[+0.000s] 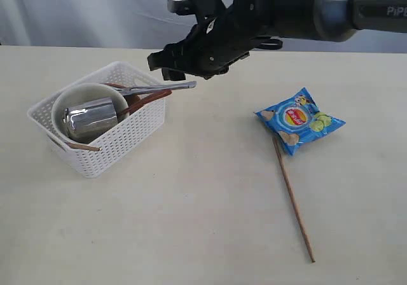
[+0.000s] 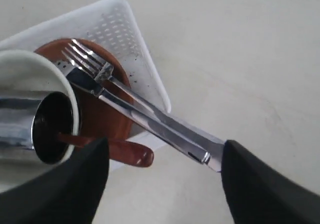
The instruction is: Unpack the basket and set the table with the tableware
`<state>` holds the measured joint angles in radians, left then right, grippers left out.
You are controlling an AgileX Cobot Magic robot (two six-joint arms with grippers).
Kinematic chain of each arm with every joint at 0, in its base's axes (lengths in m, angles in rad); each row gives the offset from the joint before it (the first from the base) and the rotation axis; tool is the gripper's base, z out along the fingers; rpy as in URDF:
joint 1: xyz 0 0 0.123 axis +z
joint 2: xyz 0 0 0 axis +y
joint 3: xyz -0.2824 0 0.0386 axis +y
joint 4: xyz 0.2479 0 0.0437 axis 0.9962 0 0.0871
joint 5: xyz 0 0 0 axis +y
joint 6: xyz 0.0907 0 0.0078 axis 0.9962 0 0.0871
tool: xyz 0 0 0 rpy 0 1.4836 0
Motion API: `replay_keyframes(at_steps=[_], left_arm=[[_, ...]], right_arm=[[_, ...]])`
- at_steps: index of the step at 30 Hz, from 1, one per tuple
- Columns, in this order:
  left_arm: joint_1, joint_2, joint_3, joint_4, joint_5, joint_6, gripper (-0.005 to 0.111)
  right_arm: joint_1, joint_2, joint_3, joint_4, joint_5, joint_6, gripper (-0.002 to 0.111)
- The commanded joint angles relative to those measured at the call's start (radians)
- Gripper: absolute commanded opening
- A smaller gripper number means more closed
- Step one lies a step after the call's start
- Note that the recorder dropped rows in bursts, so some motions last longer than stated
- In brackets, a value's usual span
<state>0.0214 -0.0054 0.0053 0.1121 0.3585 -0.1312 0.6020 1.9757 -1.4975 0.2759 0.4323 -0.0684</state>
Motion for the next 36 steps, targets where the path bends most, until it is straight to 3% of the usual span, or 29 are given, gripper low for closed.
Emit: replay_keyframes(at_steps=[1,16,23,36], left_arm=[[-0.005,0.005,-0.005,-0.008,-0.009,0.004,0.000],[-0.008,0.005,-0.005,-0.008,-0.009,0.004,0.000],[-0.044,0.005,-0.005,-0.008,-0.009,0.004,0.000],[-0.046,0.005,-0.005,-0.008,-0.009,0.004,0.000]], right_arm=[[-0.007,0.030,-0.001,0.015,-0.071,0.169,0.065],[-0.007,0.051,-0.001,0.038,-0.041,0.362,0.064],[-0.007,0.052,-0.001,0.038,-0.041,0.398,0.044],[-0.007,0.052,-0.001,0.031,-0.004,0.435,0.044]])
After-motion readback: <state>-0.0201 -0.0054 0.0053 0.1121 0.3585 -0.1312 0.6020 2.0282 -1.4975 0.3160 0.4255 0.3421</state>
